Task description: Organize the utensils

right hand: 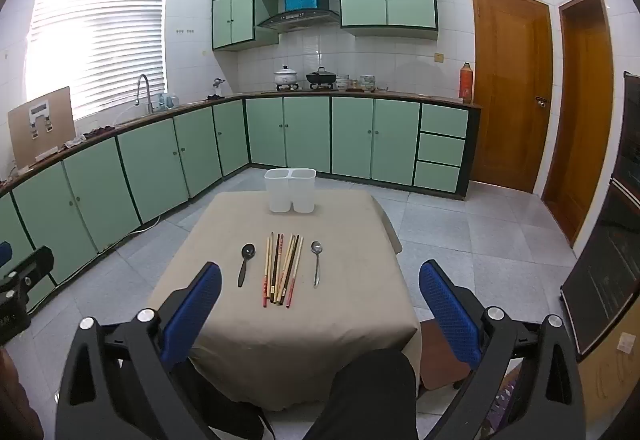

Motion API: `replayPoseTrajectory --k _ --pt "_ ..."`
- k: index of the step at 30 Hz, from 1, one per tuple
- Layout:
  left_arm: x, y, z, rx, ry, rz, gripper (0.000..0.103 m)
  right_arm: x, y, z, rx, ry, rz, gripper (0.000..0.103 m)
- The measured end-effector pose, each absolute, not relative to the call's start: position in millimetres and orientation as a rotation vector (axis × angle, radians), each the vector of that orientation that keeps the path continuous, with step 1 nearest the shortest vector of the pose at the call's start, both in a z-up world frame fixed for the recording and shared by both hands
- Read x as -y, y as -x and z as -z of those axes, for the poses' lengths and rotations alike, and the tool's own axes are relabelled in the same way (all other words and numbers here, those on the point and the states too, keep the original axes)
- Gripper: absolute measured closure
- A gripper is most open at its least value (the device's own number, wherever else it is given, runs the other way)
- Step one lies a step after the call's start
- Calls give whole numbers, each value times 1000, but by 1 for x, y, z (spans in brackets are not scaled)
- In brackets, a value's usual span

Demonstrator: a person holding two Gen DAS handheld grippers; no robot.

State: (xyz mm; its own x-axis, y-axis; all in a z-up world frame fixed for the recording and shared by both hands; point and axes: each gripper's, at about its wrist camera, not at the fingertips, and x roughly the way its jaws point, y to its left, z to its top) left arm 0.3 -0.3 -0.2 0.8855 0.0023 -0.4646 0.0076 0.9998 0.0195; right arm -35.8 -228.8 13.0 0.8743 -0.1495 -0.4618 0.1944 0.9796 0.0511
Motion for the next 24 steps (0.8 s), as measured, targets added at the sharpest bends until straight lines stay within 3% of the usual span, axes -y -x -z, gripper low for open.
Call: replayPoseTrajectory --k 24 --pt "-5 -3 -8 -471 -18 -3 5 224 35 -14 -457 -90 181 6"
